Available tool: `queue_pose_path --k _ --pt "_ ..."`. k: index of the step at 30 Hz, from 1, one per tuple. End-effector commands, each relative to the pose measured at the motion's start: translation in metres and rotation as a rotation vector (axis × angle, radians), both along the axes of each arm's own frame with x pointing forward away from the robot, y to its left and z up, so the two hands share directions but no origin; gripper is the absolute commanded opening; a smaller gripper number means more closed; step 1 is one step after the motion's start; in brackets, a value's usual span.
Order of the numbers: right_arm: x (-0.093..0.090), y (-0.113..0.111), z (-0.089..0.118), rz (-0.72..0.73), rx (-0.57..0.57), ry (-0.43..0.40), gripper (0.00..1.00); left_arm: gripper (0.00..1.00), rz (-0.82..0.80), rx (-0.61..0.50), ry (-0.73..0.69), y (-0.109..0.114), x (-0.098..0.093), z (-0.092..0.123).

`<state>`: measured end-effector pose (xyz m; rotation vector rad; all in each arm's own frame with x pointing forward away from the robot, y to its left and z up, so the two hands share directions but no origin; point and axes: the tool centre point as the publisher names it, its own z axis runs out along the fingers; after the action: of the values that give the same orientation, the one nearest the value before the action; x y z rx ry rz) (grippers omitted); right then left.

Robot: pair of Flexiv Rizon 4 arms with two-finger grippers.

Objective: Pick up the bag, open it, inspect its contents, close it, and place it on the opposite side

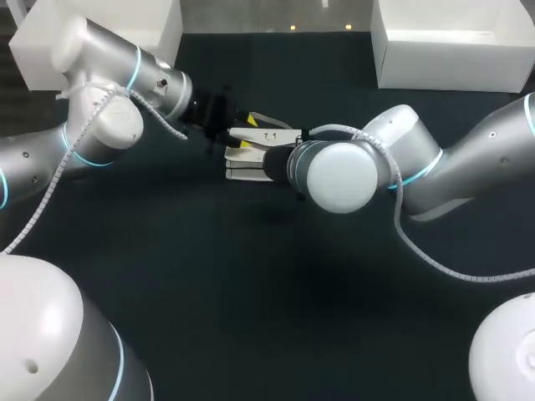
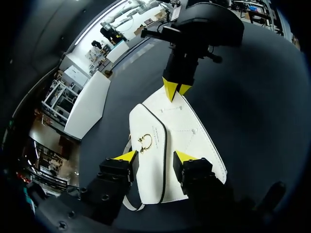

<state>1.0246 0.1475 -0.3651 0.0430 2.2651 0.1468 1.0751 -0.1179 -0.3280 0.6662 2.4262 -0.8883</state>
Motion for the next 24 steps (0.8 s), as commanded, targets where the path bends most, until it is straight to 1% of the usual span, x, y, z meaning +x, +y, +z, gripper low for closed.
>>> queue_pose_path --k 1,8,16,22,24 --pt "-0.001 -0.001 -0.004 0.002 0.01 -0.061 0.0 0.47 -0.001 -0.015 -0.013 -0.003 0.002 -0.006" --pt "-0.001 -0.001 -0.004 0.002 0.01 -0.061 0.0 0.41 -0.009 -0.005 -0.018 -0.004 0.003 -0.011" --pt "-0.001 -0.001 -0.004 0.002 0.01 -0.061 0.0 0.38 -0.019 0.006 -0.034 -0.008 0.006 -0.017" --pt "-0.001 -0.001 -0.004 0.002 0.01 -0.061 0.0 0.34 -0.012 0.006 -0.055 -0.01 0.009 -0.019" --pt "-0.001 -0.001 -0.004 0.002 0.01 -0.061 0.0 0.29 -0.01 0.004 -0.062 -0.012 0.011 -0.019"
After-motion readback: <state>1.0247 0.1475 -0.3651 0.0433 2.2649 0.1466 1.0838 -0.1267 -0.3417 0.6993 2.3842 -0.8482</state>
